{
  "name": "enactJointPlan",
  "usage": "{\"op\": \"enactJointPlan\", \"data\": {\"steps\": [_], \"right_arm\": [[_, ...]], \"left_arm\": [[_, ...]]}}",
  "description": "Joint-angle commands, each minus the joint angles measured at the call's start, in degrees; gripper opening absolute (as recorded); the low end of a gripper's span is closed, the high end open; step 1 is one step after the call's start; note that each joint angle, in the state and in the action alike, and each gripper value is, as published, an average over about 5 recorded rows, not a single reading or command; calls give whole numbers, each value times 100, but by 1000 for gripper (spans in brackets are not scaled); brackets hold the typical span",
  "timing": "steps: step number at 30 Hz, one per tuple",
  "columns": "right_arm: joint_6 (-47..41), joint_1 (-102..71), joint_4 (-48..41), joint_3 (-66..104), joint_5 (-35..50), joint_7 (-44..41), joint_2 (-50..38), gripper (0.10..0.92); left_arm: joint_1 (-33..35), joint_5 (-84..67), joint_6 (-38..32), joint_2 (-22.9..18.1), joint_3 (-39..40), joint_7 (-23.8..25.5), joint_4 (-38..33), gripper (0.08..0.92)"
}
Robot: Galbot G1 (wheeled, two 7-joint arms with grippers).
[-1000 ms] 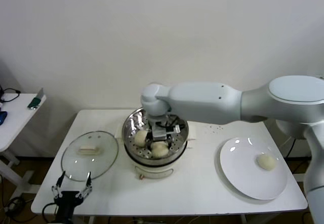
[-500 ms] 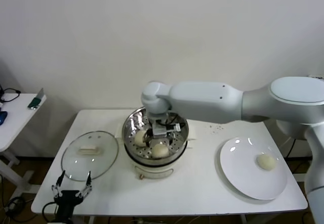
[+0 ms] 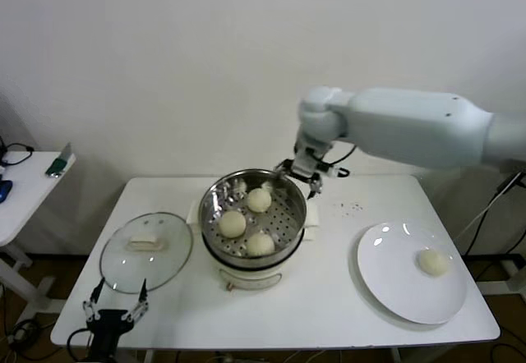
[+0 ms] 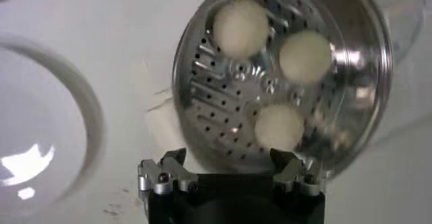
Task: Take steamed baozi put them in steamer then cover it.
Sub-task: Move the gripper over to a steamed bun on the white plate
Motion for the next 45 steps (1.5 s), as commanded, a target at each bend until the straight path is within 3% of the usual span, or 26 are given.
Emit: {"op": "enactJointPlan", "data": {"steps": [1,9,15,23,45], "right_arm": [[-2141,88,53,-334,1242,71,-2108,823],[-1994,-1694,140,842,-61,-255,-3359,823],[-1710,-3494,-286,2383,-1034,-421,-3667,823],[-1419,-4902,-930,3669,-1771,-472,-3493,823],[-1221,-4877,-1971,3775,-2075,-424,-2526,823]], "left_arm": [[19,15,0,-1,2,3,-41,823],[73,40,-13,-11,-22,12,-62,823],[80,55,37,-60,7,-43,-81,823],[64,120,99,-139,33,-89,-74,823],[-38,252,141,-224,9,-100,54,823]]}}
